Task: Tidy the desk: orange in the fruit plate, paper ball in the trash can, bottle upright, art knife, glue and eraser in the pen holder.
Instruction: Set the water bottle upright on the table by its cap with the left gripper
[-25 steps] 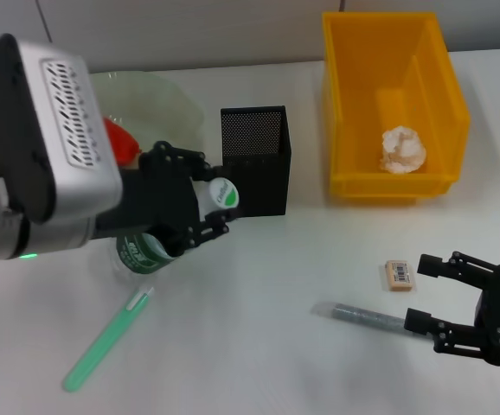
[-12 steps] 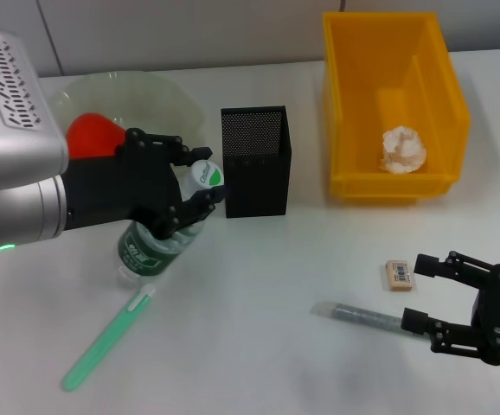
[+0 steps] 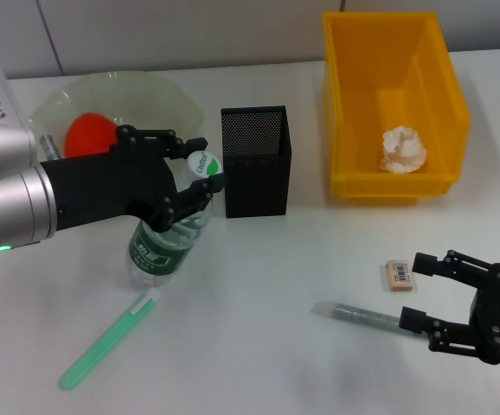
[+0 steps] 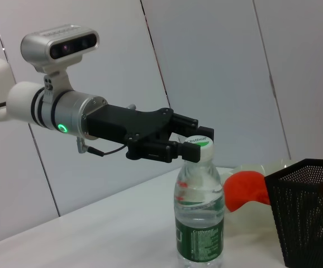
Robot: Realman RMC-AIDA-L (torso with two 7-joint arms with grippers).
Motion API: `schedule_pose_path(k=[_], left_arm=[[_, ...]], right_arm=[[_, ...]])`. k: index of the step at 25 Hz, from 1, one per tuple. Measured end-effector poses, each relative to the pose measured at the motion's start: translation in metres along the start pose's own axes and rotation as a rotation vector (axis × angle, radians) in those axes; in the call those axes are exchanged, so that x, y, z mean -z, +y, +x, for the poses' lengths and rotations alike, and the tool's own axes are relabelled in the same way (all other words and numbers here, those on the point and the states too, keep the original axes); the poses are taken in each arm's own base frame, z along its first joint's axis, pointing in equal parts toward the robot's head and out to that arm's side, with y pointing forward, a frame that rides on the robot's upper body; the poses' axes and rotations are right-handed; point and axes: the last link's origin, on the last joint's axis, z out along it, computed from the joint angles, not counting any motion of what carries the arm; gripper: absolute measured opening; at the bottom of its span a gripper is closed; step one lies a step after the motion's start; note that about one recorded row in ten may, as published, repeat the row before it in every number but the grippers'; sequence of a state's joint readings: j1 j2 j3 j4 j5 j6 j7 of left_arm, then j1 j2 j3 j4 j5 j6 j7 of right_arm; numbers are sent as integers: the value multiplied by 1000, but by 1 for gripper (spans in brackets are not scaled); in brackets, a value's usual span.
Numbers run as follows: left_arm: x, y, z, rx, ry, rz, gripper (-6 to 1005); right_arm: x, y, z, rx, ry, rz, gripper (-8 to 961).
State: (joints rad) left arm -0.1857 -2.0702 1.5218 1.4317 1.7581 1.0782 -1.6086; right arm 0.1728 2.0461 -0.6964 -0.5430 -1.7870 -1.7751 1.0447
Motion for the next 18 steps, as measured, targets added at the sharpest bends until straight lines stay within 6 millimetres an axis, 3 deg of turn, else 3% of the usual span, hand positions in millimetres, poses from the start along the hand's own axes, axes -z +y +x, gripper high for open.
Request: schedule_pose_path(k=[18], left_arm=[[5, -6, -10, 59, 114, 36, 427]], right_arm=[[-1, 0, 0, 1, 1, -3, 827]])
